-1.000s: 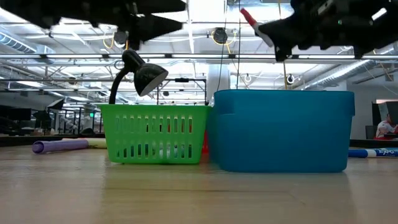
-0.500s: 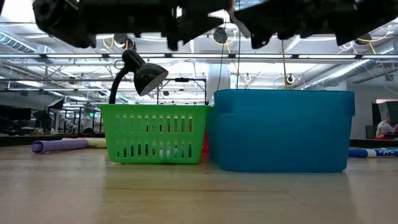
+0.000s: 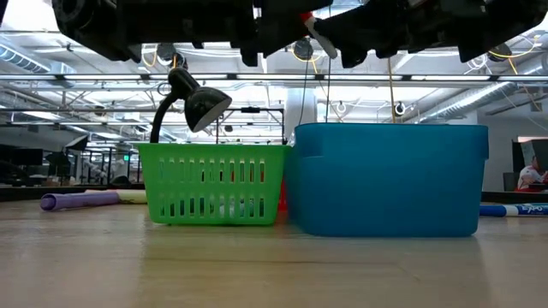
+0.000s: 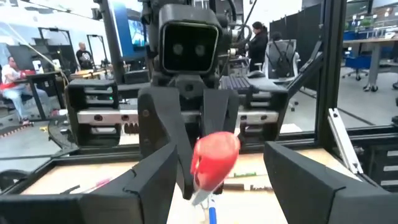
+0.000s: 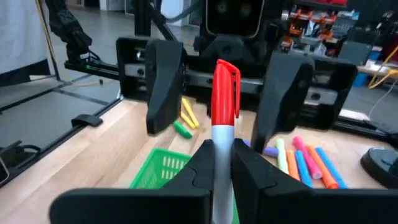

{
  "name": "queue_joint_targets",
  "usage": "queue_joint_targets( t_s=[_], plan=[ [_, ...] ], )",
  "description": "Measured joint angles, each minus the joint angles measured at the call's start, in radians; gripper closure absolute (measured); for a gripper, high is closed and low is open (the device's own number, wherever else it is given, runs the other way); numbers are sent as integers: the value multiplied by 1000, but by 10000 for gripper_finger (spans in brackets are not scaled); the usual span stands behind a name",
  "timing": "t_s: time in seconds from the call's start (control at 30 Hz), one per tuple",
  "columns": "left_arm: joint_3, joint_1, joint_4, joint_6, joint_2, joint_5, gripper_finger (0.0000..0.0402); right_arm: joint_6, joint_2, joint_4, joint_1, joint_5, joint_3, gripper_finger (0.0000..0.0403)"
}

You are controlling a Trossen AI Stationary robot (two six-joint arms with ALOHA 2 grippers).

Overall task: Pick & Place Markers
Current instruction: Put the small red highlighter pen into the green bin

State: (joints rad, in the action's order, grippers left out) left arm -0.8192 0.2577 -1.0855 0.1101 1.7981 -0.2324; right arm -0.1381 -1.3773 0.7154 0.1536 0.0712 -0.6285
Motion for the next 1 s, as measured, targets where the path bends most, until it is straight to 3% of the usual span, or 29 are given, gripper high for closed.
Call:
queue_joint_targets(
  t_s=[0.57,0.67,0.9,1.0],
  plan=[
    [0,1,-8,24,0,-1,163,-39,-1,37,24,0,1,383],
    [0,1,-8,46,0,-1,198,-39,-1,37,24,0,1,383],
    [2,0,-11,106,-2,41,343,-34,-1,35,25,0,3,383],
    [2,0,-14,120,-2,64,349,-34,-1,30,25,3,3,383]
  ],
)
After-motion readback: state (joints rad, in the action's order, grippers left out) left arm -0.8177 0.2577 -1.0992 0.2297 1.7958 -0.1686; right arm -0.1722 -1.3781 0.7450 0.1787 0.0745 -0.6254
